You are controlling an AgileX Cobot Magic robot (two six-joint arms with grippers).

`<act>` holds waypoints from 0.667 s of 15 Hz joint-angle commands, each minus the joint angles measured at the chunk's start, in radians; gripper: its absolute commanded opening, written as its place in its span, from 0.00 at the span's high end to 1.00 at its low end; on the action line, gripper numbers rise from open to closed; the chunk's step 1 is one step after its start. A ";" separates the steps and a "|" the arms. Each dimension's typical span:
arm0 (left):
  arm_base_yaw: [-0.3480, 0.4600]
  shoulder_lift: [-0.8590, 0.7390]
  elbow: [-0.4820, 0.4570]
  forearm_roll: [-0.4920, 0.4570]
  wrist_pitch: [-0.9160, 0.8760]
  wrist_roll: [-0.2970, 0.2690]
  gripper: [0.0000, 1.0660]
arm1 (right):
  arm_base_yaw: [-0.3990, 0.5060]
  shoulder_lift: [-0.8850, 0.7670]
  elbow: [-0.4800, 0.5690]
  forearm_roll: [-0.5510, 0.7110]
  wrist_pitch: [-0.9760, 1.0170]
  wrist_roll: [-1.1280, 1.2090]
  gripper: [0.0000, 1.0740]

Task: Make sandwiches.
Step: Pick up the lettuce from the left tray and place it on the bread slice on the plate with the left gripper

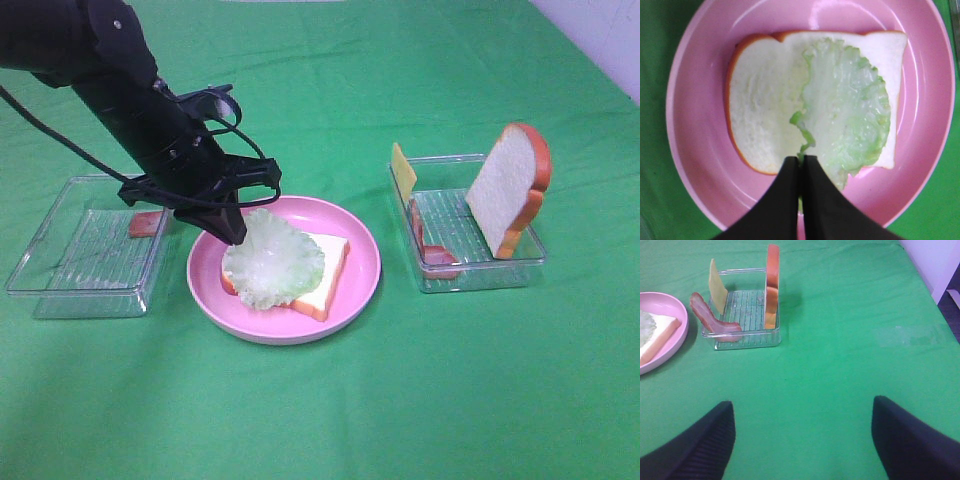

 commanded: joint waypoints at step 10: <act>-0.003 -0.056 -0.013 0.014 -0.099 0.046 0.34 | -0.006 -0.008 -0.003 -0.004 -0.012 -0.011 0.33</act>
